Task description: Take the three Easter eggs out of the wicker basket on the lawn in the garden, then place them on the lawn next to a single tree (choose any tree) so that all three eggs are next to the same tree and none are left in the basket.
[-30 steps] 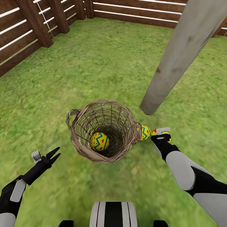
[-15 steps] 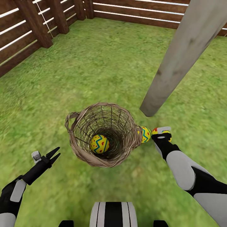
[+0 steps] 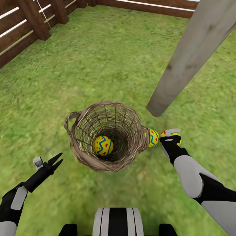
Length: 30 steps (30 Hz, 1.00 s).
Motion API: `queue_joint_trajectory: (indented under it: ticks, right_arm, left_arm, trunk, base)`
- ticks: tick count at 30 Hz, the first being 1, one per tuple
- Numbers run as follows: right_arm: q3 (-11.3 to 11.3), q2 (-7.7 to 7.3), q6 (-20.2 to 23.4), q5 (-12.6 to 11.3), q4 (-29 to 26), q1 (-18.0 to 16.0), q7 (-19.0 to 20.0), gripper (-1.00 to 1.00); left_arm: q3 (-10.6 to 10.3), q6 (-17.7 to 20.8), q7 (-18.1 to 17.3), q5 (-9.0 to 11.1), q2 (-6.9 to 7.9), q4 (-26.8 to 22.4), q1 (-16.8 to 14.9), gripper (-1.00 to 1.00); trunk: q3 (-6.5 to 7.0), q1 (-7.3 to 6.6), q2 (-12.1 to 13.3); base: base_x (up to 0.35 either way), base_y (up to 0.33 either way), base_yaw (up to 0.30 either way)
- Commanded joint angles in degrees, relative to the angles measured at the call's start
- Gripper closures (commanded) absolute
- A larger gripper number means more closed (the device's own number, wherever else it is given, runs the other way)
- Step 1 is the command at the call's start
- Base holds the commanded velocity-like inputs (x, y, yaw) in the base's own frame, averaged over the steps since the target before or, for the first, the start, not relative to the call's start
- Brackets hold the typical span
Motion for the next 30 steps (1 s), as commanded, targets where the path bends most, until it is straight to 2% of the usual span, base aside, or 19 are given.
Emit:
queue_joint_trajectory:
  ticks: [1,4,18,27,30]
  right_arm:
    - [-0.49,0.01,0.13,-0.21,3.91,0.0,0.13,-1.0]
    - [-0.49,0.02,0.13,-0.21,3.9,0.0,0.49,-1.0]
    - [-0.49,0.19,0.13,-1.04,3.81,0.0,0.73,-1.0]
    - [-0.53,0.02,0.2,-1.09,1.57,0.0,0.66,-1.0]
    - [-1.04,0.01,2.8,-2.27,-1.96,0.03,1.64,-1.0]
  left_arm:
    - [0.04,0.44,-0.08,0.27,0.02,0.02,-0.02,-1.0]
    - [0.04,0.37,-0.08,0.3,0.07,0.09,-0.02,-1.0]
    - [0.04,0.45,0.26,0.21,0.09,0.04,-0.02,-1.0]
    - [-0.01,0.45,0.35,0.21,0.01,0.1,-0.02,-1.0]
    - [-0.05,0.45,0.36,0.21,0.0,0.1,-0.02,-1.0]
  trunk:
    - [-0.03,0.01,0.0]
    - [-0.03,0.01,0.0]
    - [3.07,-0.35,0.18]
    - [5.06,-0.58,0.3]
    - [5.73,-0.66,0.34]
  base:
    - [0.0,0.0,0.0]
    - [0.0,0.0,0.0]
    - [0.0,0.0,0.0]
    - [0.0,0.0,0.0]
    - [0.0,0.0,0.0]
